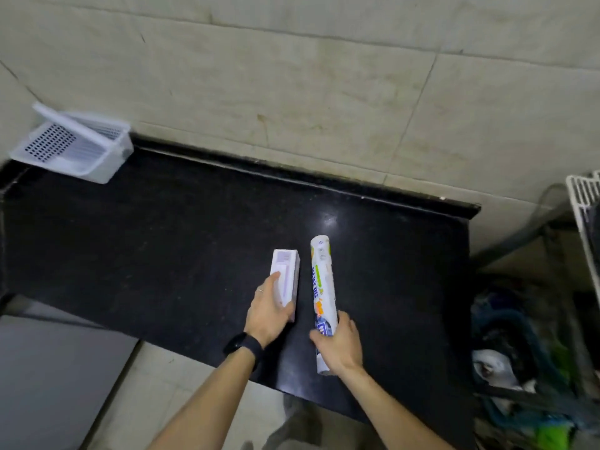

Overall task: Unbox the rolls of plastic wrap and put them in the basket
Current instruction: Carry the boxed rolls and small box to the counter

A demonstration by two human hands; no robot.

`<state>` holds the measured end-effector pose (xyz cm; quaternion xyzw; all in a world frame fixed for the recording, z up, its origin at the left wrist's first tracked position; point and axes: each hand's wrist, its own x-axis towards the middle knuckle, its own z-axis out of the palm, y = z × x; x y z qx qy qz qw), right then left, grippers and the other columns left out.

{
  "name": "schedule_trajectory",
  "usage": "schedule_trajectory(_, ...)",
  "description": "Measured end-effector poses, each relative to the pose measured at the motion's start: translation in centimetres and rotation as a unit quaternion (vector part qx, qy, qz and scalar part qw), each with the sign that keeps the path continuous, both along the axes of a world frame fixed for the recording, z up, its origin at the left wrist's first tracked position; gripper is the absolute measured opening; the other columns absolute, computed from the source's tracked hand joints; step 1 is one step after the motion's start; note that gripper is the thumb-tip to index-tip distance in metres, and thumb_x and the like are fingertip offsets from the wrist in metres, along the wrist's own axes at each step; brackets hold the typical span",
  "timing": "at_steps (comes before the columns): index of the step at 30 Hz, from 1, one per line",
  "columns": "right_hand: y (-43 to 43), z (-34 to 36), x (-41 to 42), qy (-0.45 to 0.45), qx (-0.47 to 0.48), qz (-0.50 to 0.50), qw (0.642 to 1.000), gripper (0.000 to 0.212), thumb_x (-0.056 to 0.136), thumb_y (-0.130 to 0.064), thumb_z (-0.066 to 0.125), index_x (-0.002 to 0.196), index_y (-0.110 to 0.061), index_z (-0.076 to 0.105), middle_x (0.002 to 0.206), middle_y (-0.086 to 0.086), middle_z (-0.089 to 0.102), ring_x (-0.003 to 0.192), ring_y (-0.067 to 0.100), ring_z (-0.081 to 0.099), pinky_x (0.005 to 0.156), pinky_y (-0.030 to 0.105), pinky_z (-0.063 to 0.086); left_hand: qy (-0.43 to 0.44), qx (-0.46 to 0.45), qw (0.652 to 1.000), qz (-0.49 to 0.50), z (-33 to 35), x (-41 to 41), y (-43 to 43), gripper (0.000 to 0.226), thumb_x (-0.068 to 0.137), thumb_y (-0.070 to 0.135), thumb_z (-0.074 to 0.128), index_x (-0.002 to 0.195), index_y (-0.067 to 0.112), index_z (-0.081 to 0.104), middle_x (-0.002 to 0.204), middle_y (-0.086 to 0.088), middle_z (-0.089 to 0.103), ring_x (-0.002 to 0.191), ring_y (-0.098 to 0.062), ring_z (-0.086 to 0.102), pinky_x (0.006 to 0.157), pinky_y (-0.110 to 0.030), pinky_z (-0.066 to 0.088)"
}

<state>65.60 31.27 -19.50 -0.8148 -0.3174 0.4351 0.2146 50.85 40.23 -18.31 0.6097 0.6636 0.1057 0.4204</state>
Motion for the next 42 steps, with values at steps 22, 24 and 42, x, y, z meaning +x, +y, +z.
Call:
schedule_trajectory(22,-0.1,-2.5,-3.5,-0.017,0.065,0.099,0.993,0.095,0.073,-0.057,0.077,0.15,-0.032,0.028,0.131,-0.003,0.045,0.118,0.014,0.051,0.096,0.031,0.049,0.004,-0.012,0.986,-0.164,-1.5,-3.0,3.0,0.083,0.086,0.046,0.07,0.153,0.034,0.022,0.152,-0.006,0.037,0.133,-0.024,0.045,0.106,-0.038,0.04)
schedule_trajectory(24,-0.4,-2.5,-3.3,0.01,0.057,0.097,0.994,0.098,0.072,-0.058,0.077,0.152,-0.033,0.026,0.134,-0.003,0.044,0.12,0.013,0.052,0.1,0.035,0.05,0.021,-0.014,0.984,-0.177,-1.2,-2.9,3.0,0.082,0.086,0.05,0.066,0.152,0.035,0.02,0.155,-0.005,0.028,0.133,-0.025,0.045,0.106,-0.041,0.042)
schedule_trajectory(42,-8.7,15.2,20.8,-0.32,0.216,0.026,0.922,0.044,0.099,-0.04,0.057,0.139,-0.022,0.059,0.14,-0.01,0.058,0.143,0.011,0.035,0.116,0.024,0.027,0.086,0.318,0.855,-0.401,11.4,20.8,1.5,0.063,0.093,0.059,0.045,0.147,0.026,0.043,0.152,-0.002,0.044,0.148,-0.025,0.025,0.119,-0.044,0.024)
